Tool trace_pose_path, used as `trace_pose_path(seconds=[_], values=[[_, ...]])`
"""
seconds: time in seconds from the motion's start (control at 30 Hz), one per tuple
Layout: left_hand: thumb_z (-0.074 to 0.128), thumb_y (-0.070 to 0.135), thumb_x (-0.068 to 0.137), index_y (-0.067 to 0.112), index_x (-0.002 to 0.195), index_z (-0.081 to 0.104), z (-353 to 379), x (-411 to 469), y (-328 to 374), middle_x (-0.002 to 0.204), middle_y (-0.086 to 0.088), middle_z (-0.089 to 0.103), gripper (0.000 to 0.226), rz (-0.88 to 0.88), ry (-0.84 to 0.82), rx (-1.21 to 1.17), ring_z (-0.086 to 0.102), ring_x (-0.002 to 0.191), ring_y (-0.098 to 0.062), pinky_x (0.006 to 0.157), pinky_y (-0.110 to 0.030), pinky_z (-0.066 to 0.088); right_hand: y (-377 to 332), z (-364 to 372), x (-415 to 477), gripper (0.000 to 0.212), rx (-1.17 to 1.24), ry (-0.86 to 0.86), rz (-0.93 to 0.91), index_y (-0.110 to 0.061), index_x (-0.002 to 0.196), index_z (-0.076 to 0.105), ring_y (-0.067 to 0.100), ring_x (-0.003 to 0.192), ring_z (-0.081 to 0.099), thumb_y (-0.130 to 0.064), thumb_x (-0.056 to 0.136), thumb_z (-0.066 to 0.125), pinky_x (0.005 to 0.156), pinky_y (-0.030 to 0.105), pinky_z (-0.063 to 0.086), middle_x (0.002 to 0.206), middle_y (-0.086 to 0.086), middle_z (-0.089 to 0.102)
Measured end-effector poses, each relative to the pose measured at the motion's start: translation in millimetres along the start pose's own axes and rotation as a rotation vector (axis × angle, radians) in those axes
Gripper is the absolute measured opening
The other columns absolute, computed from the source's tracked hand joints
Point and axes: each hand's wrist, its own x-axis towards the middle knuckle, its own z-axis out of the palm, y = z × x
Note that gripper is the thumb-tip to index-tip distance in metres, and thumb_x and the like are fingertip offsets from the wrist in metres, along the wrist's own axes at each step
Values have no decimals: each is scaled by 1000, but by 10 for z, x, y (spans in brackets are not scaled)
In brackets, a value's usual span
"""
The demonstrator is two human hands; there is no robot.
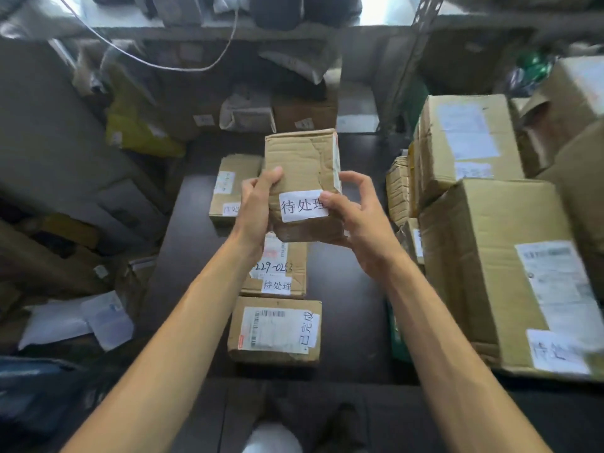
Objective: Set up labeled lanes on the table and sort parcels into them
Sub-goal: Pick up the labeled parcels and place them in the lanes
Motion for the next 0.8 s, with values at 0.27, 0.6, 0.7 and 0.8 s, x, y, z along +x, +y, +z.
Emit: trace_pose_path(seconds=[0.27, 0.6, 0.7, 0.8], values=[[63, 73, 64, 10, 134, 53, 915, -447, 198, 129, -17, 66, 95, 132, -55, 43, 70, 111, -28, 96, -47, 58, -463, -626, -599, 35, 37, 129, -121, -30, 124, 49, 4, 73, 70, -18, 97, 66, 58, 25, 56, 96, -3, 69], [62, 68, 67, 7, 138, 50, 2001, -175, 415, 125, -17, 69, 94, 154, -238, -11, 70, 111, -30, 95, -44, 58, -952, -1310, -520, 38, -38, 430, -265, -34, 117, 58, 14, 103, 71, -47, 83, 66, 92, 41, 59, 114, 2, 70], [58, 60, 85, 10, 140, 43, 2285, 60, 417, 120, -13, 70, 75, 148, -279, 11, 73, 101, -25, 83, -38, 62, -986, -1454, -316, 55, -147, 561, -282, -27, 132, 58, 9, 111, 67, -52, 83, 55, 93, 32, 55, 123, -2, 68], [59, 61, 86, 17, 144, 34, 2521, 276, 413, 125, -8, 66, 77, 132, -294, 89, 71, 103, -19, 88, -38, 59, -966, -1590, -130, 48, -305, 666, -248, -27, 139, 54, 16, 129, 56, -50, 98, 46, 111, 43, 44, 137, -6, 56]])
